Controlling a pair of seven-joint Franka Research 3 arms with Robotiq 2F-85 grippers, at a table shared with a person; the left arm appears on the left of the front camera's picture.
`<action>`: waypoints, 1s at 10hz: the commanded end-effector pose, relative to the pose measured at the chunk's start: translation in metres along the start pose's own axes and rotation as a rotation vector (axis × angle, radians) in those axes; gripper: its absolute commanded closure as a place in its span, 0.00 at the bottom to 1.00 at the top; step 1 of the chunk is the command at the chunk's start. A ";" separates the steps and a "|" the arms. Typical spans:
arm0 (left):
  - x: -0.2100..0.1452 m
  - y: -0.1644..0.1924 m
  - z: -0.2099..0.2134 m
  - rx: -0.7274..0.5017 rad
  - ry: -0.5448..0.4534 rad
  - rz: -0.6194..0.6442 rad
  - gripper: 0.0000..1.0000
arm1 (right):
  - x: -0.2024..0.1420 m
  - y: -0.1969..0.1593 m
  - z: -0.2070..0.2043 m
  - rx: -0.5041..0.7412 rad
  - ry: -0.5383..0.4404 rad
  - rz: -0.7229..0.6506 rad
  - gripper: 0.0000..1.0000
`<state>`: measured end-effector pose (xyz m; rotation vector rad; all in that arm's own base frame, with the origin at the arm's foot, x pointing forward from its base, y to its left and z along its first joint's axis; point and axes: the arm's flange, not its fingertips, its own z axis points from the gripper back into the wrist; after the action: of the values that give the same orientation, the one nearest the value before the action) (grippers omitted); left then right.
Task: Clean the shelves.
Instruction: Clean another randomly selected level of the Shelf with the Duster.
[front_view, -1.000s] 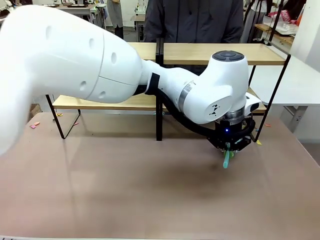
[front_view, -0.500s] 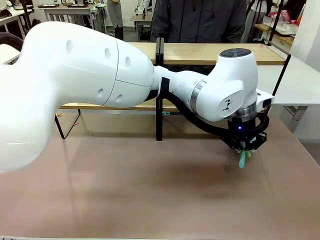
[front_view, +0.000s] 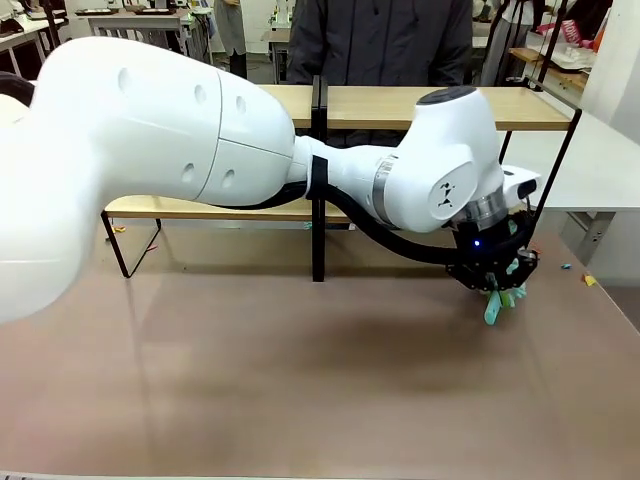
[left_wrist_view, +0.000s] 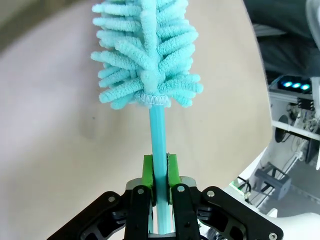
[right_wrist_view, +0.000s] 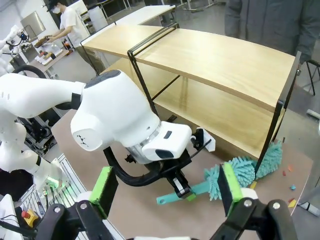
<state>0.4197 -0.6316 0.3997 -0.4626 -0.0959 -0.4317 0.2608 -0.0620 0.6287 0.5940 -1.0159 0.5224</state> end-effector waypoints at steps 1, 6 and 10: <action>-0.013 0.010 0.025 -0.071 -0.036 -0.012 0.87 | 0.000 0.000 -0.001 0.001 0.000 -0.001 0.00; -0.076 0.040 0.097 -0.084 0.045 -0.107 0.87 | 0.000 0.000 -0.001 0.001 0.000 -0.001 0.00; -0.128 0.074 0.130 -0.072 0.084 -0.174 0.87 | 0.000 0.000 -0.001 0.001 0.000 -0.001 0.00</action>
<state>0.3517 -0.4957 0.4568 -0.4861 -0.0474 -0.5815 0.2608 -0.0619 0.6286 0.5940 -1.0158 0.5225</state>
